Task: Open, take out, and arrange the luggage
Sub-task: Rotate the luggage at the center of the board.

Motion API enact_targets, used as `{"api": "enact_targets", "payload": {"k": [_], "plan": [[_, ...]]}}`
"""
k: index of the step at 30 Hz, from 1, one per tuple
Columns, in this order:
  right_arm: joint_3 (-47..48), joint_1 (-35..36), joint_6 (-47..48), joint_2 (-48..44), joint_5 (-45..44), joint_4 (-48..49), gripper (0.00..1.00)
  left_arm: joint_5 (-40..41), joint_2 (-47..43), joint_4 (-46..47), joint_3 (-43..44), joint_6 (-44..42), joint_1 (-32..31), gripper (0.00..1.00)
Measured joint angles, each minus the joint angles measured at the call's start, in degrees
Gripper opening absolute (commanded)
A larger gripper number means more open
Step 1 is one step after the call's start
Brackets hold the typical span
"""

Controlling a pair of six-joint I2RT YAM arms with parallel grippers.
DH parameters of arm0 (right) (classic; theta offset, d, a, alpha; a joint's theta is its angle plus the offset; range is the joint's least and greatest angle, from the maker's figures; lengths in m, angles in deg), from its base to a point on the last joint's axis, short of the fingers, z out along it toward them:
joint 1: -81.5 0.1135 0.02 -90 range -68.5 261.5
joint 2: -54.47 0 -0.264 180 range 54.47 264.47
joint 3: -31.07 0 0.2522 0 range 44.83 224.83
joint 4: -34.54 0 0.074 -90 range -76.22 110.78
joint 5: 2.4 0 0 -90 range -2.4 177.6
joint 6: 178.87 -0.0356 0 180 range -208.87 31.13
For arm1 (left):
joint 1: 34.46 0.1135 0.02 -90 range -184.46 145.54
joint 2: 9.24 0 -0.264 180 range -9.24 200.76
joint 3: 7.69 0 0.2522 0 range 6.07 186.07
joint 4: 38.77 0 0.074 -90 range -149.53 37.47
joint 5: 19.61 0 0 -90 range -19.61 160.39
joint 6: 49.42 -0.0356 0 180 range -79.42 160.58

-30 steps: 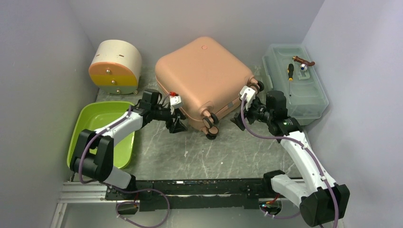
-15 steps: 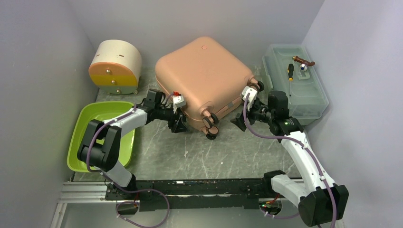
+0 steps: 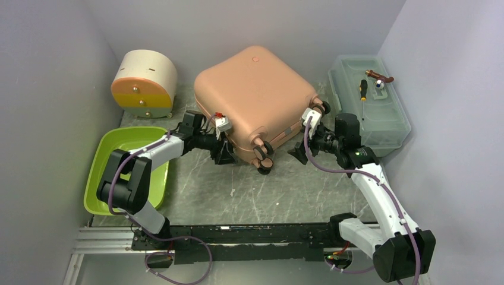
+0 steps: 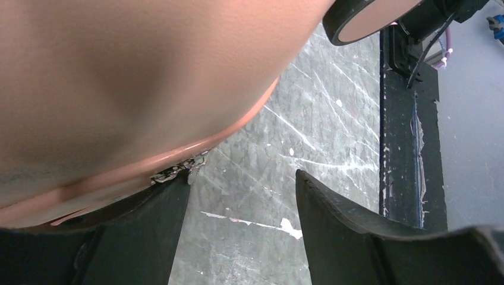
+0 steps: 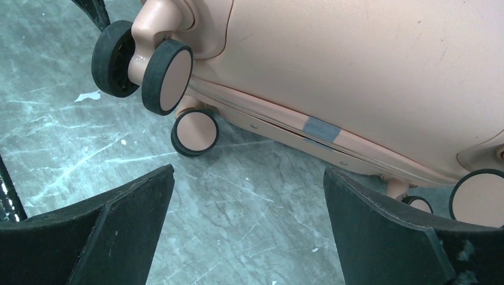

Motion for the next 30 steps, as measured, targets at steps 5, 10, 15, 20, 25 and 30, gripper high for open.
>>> {"api": "enact_targets", "payload": {"k": [5, 10, 15, 20, 25, 30], "plan": [[0.0, -0.04, 0.15, 0.11, 0.35, -0.04, 1.0, 2.89, 0.0, 1.44, -0.11, 2.05, 0.0, 0.64], [0.0, -0.04, 0.17, 0.24, 0.72, -0.17, 1.0, 7.89, -0.02, 3.98, -0.87, 3.89, 0.0, 0.57], [0.0, -0.04, 0.22, 0.94, 0.79, -0.22, 1.0, 9.64, -0.02, 5.11, -0.87, 5.62, 0.04, 0.52], [0.0, -0.04, 0.24, 1.97, 0.79, -0.42, 1.0, 9.62, -0.02, 5.68, -0.87, 7.21, 0.11, 0.46], [0.0, -0.04, 0.48, 2.27, 0.81, -0.79, 1.0, 8.04, -0.11, 6.19, -0.9, 8.57, 0.44, 0.45], [0.0, -0.04, 0.63, 2.54, 0.81, -0.85, 1.0, 5.64, -1.33, 6.91, -1.73, 9.88, 0.44, 0.43]]}}
